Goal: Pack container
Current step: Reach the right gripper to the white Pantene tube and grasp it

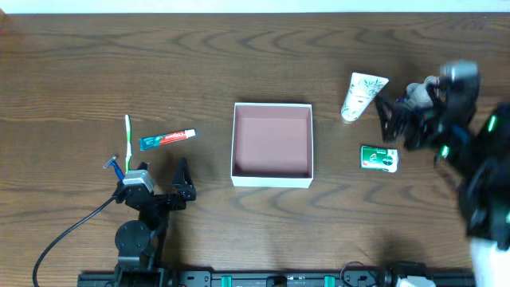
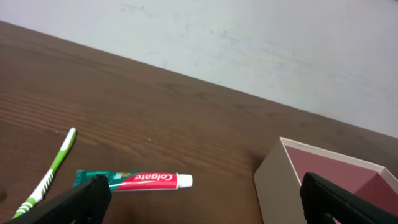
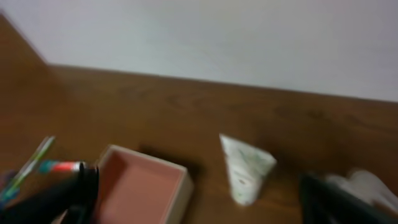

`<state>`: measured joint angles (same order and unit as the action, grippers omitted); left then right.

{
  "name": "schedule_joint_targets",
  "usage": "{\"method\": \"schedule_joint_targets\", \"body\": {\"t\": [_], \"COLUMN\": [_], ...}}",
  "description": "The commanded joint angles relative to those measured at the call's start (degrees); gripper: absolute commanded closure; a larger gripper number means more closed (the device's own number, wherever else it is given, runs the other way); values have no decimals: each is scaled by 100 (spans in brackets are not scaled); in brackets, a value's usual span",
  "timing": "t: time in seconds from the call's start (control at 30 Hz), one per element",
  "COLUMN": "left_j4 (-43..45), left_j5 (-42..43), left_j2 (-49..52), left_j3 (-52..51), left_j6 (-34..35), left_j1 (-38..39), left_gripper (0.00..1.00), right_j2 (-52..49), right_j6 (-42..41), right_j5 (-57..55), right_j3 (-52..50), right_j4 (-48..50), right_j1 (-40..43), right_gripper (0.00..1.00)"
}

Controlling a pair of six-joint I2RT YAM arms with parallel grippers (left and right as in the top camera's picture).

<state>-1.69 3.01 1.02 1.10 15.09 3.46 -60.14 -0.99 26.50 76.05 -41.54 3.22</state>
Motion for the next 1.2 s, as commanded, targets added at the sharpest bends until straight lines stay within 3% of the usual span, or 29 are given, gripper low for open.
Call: {"method": "schedule_joint_targets", "body": {"t": [0.0, 0.23, 0.57, 1.17], "left_j4": [-212, -212, -212, -212], "left_j5": [0, 2, 0, 0], "left_j2": [7, 7, 7, 7], "left_j3": [-87, -87, -87, -87], "left_j6": [-46, -46, -46, -46], "left_j1": [-28, -28, -28, -28], "left_gripper": [2, 2, 2, 2], "right_j2": [-691, -1683, -2920, -4054], "right_j6": [323, 1292, 2671, 3344], "right_j5": [813, 957, 629, 376], "right_j3": [1147, 1978, 2127, 2124], "right_j4": [-356, -155, -570, -1449], "right_j1": [46, 46, 46, 50], "right_gripper": [1, 1, 1, 4]}}
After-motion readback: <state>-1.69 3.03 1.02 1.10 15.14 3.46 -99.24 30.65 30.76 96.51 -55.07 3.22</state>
